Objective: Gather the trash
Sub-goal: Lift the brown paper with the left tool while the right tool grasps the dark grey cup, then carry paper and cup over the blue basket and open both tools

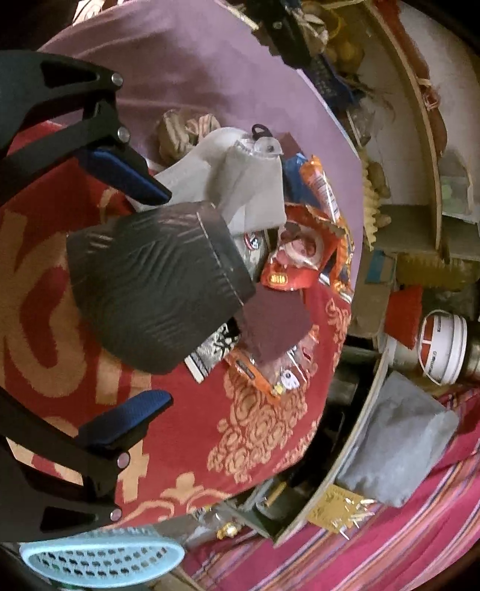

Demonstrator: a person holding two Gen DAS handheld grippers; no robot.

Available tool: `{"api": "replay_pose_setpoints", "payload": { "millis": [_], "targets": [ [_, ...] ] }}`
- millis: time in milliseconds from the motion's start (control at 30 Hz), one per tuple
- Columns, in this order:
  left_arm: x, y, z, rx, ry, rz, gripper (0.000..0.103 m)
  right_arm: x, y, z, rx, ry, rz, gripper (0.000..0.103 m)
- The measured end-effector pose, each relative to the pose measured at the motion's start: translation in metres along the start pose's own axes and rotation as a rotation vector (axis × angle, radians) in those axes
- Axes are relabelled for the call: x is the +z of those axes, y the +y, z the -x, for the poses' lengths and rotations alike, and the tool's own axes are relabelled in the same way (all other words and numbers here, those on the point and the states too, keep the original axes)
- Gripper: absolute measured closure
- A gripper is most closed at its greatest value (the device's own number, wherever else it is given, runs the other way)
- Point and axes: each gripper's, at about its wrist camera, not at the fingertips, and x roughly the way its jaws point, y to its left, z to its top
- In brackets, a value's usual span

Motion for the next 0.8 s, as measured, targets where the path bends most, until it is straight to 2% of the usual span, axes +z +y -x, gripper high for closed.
{"api": "replay_pose_setpoints", "payload": {
  "millis": [100,300,567,800],
  "targets": [
    [0.0,-0.002,0.0,0.006,0.0,-0.005,0.055,0.001,-0.006,0.002,0.048,-0.011,-0.029,0.018],
    [0.001,-0.013,0.004,0.009,-0.01,-0.016,0.055,0.0,-0.015,0.028,0.054,-0.08,-0.052,0.018],
    [0.004,-0.049,0.026,-0.025,-0.061,-0.052,0.055,-0.017,-0.055,0.087,0.006,-0.177,-0.13,0.018],
    [0.014,-0.098,0.039,-0.098,-0.107,-0.094,0.055,-0.042,-0.116,0.141,-0.093,-0.256,-0.23,0.018]
  ]
}}
